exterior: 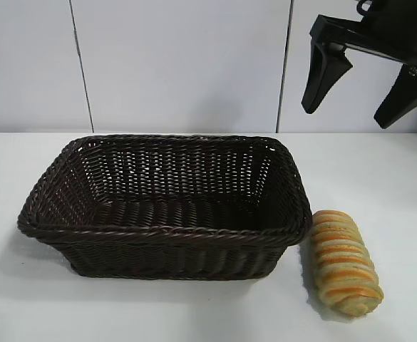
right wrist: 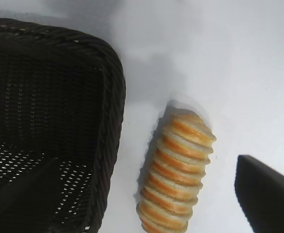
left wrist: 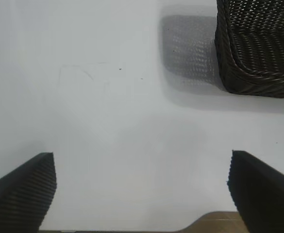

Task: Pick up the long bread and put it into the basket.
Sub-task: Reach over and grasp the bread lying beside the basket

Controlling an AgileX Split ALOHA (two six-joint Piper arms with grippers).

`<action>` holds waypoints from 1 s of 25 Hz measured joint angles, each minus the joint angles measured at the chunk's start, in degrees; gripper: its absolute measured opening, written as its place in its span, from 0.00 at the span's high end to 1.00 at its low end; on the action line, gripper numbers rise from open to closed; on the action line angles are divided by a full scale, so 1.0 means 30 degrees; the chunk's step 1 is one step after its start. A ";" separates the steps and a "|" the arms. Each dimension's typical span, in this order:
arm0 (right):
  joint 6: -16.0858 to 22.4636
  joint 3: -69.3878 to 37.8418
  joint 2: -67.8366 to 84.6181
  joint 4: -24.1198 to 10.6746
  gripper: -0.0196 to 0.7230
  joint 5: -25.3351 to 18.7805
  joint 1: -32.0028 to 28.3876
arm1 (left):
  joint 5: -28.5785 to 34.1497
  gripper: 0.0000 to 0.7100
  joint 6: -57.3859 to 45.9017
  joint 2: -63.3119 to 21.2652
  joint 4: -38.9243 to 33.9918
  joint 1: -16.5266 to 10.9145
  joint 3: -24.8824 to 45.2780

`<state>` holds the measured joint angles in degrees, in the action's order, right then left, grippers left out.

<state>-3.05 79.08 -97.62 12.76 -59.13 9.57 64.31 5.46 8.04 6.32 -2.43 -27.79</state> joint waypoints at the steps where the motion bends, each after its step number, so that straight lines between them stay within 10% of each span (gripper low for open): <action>1: 0.0041 -0.0022 0.0000 -0.0086 0.04 0.0000 0.0000 | 0.0000 0.02 0.0000 -0.0408 0.0000 0.0000 0.0000; 14: 0.0128 -0.2813 0.0175 -0.0719 0.04 0.0839 0.0000 | 0.0019 0.02 0.0083 -0.2914 0.0034 0.0026 0.0000; 25: 0.0502 -0.7196 0.0252 -0.0875 0.04 0.5919 0.0000 | 0.0019 0.02 0.0129 -0.2914 0.0034 0.0026 0.0000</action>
<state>-1.54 57.49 -96.86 10.13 -41.37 9.57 64.36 5.84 -0.70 6.42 -2.36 -27.79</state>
